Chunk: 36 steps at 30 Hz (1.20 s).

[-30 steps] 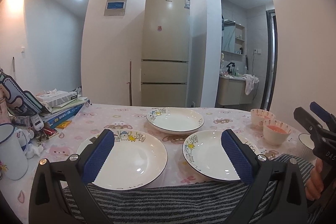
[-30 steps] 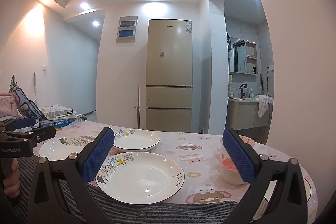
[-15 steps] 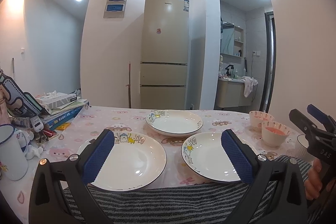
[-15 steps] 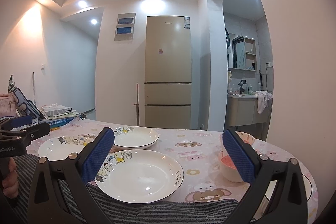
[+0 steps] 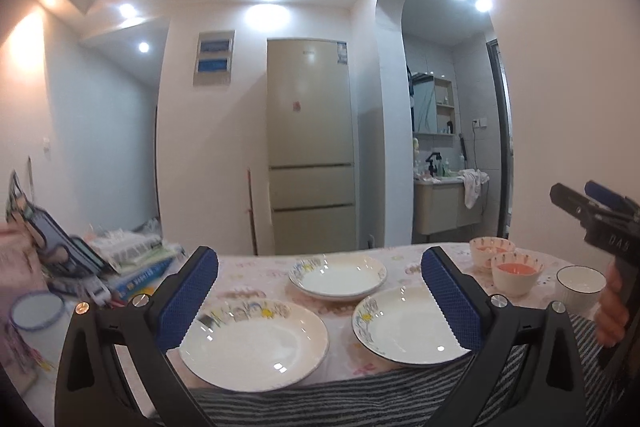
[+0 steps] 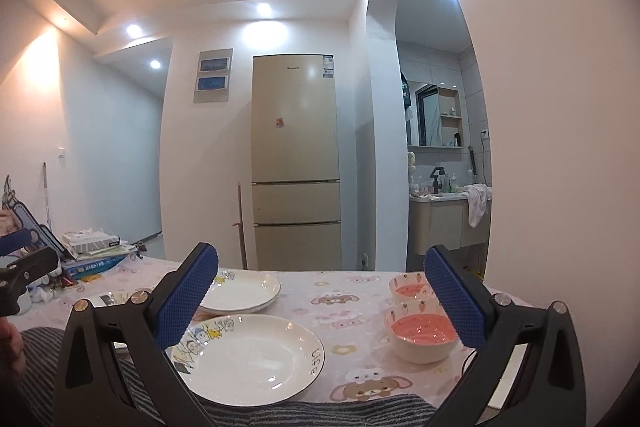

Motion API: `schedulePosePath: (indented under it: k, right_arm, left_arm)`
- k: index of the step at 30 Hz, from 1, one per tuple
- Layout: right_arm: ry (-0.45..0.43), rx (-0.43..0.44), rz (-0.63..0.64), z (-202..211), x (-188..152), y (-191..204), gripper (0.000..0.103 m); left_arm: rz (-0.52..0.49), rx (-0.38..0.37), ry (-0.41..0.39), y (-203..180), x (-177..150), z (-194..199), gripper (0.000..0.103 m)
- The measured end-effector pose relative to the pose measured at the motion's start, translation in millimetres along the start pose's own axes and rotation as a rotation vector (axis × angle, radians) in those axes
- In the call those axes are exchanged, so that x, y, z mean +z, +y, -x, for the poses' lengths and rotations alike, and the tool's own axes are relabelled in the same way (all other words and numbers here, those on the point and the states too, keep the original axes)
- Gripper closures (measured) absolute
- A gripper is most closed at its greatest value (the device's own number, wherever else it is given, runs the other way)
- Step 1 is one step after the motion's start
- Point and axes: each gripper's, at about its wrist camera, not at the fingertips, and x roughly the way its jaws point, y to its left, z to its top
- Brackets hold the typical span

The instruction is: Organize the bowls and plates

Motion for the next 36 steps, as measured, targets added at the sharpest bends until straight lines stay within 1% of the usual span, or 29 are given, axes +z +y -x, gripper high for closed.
schedulePosePath:
  k: [2,4,5,6,7,8,9,10,11,12,14,16,18,19,20,21,23,25,26,27,28,29,31,32,33,35,36]
  right_arm:
    - [-0.005,0.035,0.011,5.1,15.6,1.4,0.0]
    - [-0.01,0.054,0.022,7.2,33.9,3.8,0.0]
    - [-0.012,0.069,0.021,7.0,42.6,4.8,0.0]
    - [-0.017,0.098,0.011,6.1,52.3,5.6,0.0]
    - [-0.025,0.134,-0.006,3.6,59.4,5.4,0.0]
    - [-0.028,0.172,-0.028,1.1,68.5,6.4,0.0]
    - [-0.016,0.191,-0.051,-4.0,78.0,9.6,0.0]
    - [0.002,0.216,-0.081,-10.3,87.7,12.9,0.0]
    - [0.019,0.251,-0.111,-16.6,94.8,15.7,0.0]
    - [0.047,0.288,-0.142,-25.4,101.9,19.9,0.0]
    - [0.111,0.33,-0.187,-45.5,110.2,30.3,0.0]
    - [0.161,0.394,-0.229,-67.8,116.9,42.9,0.0]
    - [0.207,0.411,-0.253,-92.2,121.9,58.5,0.0]
    - [0.237,0.42,-0.264,-106.3,122.5,66.9,0.0]
    - [0.269,0.422,-0.279,-119.1,123.2,75.4,0.0]
    - [0.3,0.42,-0.294,-132.1,123.0,84.4,0.0]
    - [0.336,0.427,-0.308,-151.4,118.7,98.8,0.0]
    - [0.362,0.415,-0.306,-164.5,109.3,109.4,0.0]
    - [0.378,0.405,-0.292,-170.9,101.1,116.1,0.002]
    - [0.397,0.388,-0.268,-176.7,91.9,122.6,0.005]
    - [0.413,0.379,-0.253,-177.9,82.8,126.2,0.005]
    - [0.432,0.376,-0.239,-182.2,72.5,131.3,0.006]
    - [0.489,0.376,-0.223,-194.6,54.4,139.0,0.009]
    - [0.528,0.391,-0.224,-201.3,45.2,143.4,0.012]
    - [0.567,0.408,-0.229,-208.3,36.0,147.0,0.015]
    - [0.642,0.426,-0.234,-220.5,17.3,153.1,0.018]
    - [0.679,0.425,-0.229,-227.0,8.1,155.6,0.023]
  left_arm:
    - [0.003,-0.001,-0.024,1.4,11.6,7.6,0.0]
    - [0.033,0.005,-0.019,6.3,26.1,9.7,0.0]
    - [0.05,-0.011,-0.016,10.0,31.5,10.1,0.0]
    - [0.067,-0.052,-0.008,15.6,38.7,8.3,0.0]
    - [0.086,-0.064,0.012,22.9,46.0,2.2,0.0]
    - [0.104,-0.039,0.022,29.2,50.8,-2.4,0.0]
    - [0.122,-0.012,0.022,35.5,55.4,-6.2,0.0]
    - [0.136,-0.002,0.026,43.7,60.0,-11.5,0.0]
    - [0.147,-0.001,0.048,50.2,63.3,-17.3,0.0]
    - [0.164,-0.009,0.075,57.5,65.3,-23.1,0.0]
    - [0.212,-0.018,0.108,73.2,69.1,-33.8,0.0]
    - [0.26,0.025,0.121,89.9,69.8,-42.4,0.0]
    - [0.356,0.078,0.126,108.3,72.3,-52.5,0.0]
    - [0.402,0.086,0.137,117.2,72.4,-56.3,0.0]
    - [0.441,0.074,0.144,125.1,72.4,-58.9,0.0]
    - [0.479,0.047,0.142,133.8,71.9,-61.7,0.0]
    - [0.509,0.055,0.137,144.1,65.5,-61.3,0.0]
    - [0.519,0.06,0.159,153.8,50.0,-62.2,0.0]
    - [0.526,0.052,0.183,157.2,42.8,-66.3,0.0]
    - [0.539,0.043,0.222,163.6,31.8,-71.4,0.005]
    - [0.55,0.04,0.259,168.2,22.4,-76.3,0.015]
    - [0.556,0.046,0.294,173.1,12.9,-81.0,0.018]
    - [0.563,0.064,0.342,185.2,-6.0,-90.4,0.018]
    - [0.571,0.073,0.364,191.2,-15.2,-95.7,0.019]
    - [0.583,0.073,0.381,193.7,-22.9,-100.9,0.02]
    - [0.622,0.057,0.421,200.0,-39.8,-111.3,0.022]
    - [0.639,0.053,0.449,201.7,-49.7,-116.8,0.025]
